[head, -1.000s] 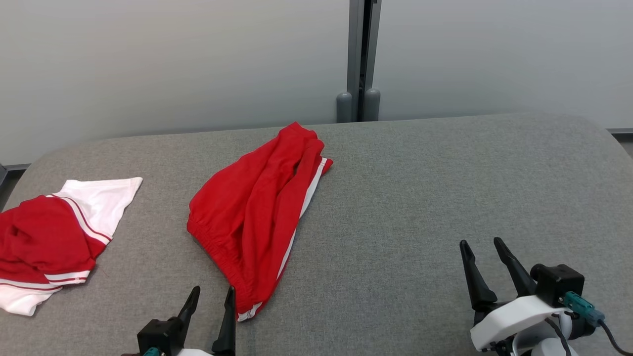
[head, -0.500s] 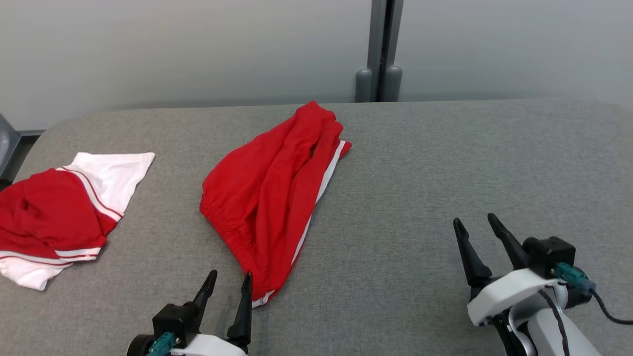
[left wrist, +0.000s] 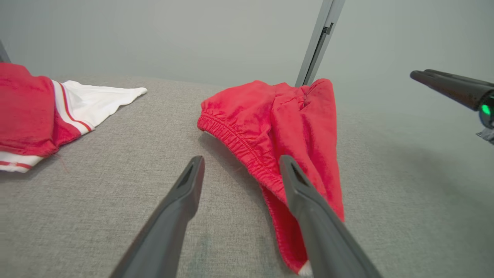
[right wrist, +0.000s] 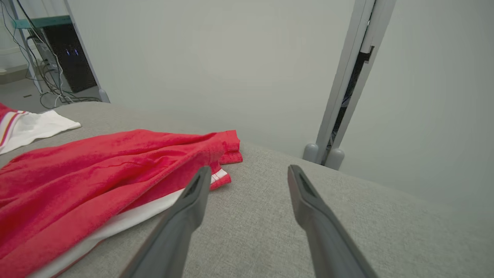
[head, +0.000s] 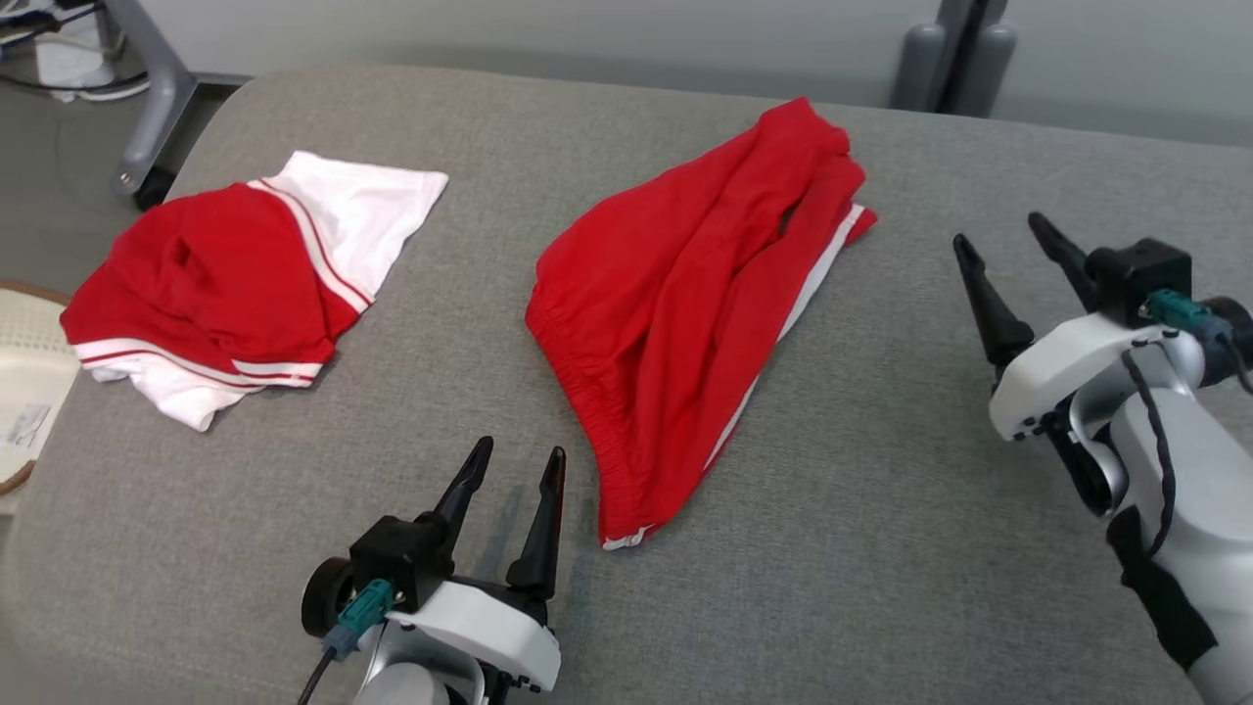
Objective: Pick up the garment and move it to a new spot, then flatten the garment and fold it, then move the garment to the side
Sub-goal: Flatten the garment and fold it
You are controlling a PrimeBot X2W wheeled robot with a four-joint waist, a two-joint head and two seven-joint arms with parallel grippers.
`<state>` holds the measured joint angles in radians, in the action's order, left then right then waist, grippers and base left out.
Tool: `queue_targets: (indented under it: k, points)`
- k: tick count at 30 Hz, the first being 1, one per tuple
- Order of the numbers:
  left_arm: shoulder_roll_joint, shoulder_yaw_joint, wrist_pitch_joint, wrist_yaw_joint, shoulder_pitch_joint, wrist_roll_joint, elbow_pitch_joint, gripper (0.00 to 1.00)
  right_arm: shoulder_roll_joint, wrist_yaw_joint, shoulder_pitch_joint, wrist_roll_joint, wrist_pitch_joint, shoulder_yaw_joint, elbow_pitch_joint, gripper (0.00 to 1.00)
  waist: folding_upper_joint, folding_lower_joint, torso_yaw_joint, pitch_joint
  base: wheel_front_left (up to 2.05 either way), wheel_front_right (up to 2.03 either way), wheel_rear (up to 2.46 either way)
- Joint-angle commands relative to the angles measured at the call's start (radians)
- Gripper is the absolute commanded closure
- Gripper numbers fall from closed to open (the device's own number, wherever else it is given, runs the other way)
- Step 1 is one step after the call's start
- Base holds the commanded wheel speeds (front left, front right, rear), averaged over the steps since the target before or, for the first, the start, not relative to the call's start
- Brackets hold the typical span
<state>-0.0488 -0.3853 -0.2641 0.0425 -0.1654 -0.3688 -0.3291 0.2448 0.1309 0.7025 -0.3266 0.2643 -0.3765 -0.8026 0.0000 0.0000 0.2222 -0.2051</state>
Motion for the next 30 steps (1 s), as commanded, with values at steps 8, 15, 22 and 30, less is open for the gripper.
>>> queue_targets:
  k: [8,15,22,30]
  points:
    - [-0.003,-0.065,0.000,0.028,-0.059,-0.037,0.054,0.00,0.069,0.000,0.187,-0.159,-0.004,-0.133,-0.125,0.00,0.0000,0.0000,0.157,-0.149,0.00,0.00,0.00]
    - [-0.003,-0.118,0.000,0.041,-0.079,-0.047,0.074,0.00,0.114,0.000,0.244,-0.296,-0.001,-0.197,-0.139,0.00,0.0000,0.0000,0.200,-0.199,0.00,0.00,0.00]
    - [-0.003,-0.153,0.000,0.050,-0.087,-0.062,0.089,0.00,0.137,0.000,0.282,-0.376,0.002,-0.233,-0.130,0.00,0.0000,0.0000,0.219,-0.224,0.00,0.00,0.00]
    - [-0.003,-0.157,0.000,0.055,-0.095,-0.081,0.086,0.00,0.174,0.000,0.335,-0.418,-0.046,-0.340,-0.189,0.07,0.0000,0.0000,0.250,-0.249,0.00,0.00,0.00]
